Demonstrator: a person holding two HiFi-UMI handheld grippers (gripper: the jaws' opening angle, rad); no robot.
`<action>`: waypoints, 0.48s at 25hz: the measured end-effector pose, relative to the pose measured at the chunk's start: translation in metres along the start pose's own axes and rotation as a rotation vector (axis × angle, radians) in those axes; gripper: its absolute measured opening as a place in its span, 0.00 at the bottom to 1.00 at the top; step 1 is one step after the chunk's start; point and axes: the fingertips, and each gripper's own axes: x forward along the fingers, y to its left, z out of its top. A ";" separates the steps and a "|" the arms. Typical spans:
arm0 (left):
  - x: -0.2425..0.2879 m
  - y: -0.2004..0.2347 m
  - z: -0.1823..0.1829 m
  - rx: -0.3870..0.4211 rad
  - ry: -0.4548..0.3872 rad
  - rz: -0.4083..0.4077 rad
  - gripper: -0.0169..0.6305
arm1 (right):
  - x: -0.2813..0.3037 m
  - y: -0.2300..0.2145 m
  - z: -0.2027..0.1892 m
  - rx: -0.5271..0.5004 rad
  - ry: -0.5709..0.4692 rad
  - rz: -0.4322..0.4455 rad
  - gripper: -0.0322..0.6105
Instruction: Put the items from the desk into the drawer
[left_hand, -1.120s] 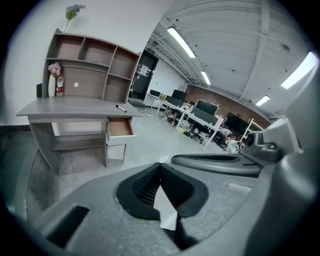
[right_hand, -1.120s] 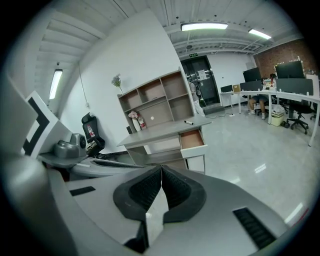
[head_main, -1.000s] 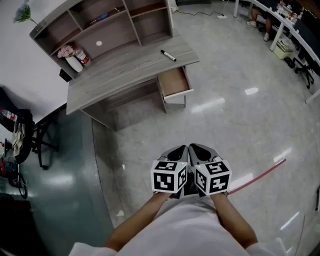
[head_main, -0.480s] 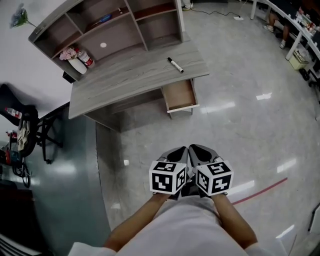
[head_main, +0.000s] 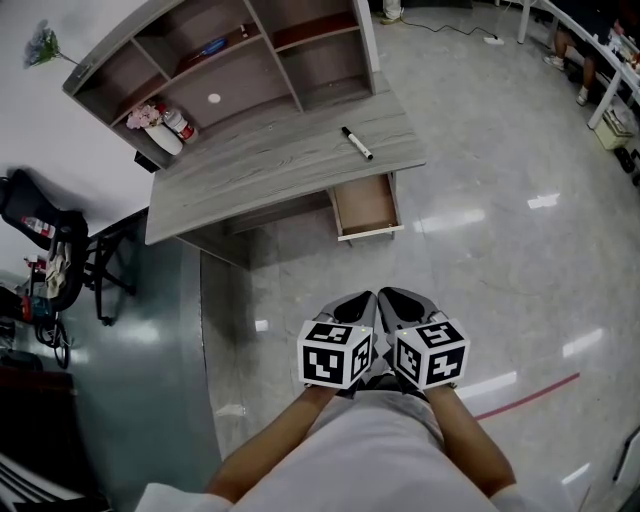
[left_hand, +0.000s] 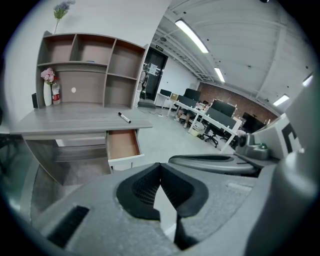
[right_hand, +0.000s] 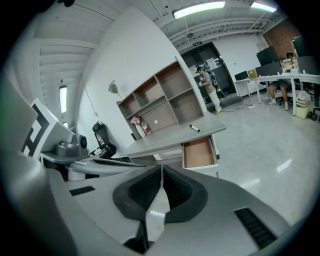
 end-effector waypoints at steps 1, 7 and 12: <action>0.002 0.001 0.003 0.002 -0.003 0.000 0.03 | 0.002 -0.002 0.001 0.001 0.000 0.001 0.05; 0.015 0.011 0.013 0.003 -0.002 -0.012 0.03 | 0.013 -0.010 0.007 0.009 0.000 -0.008 0.05; 0.034 0.031 0.025 0.008 0.011 -0.034 0.03 | 0.038 -0.020 0.021 0.017 -0.005 -0.035 0.05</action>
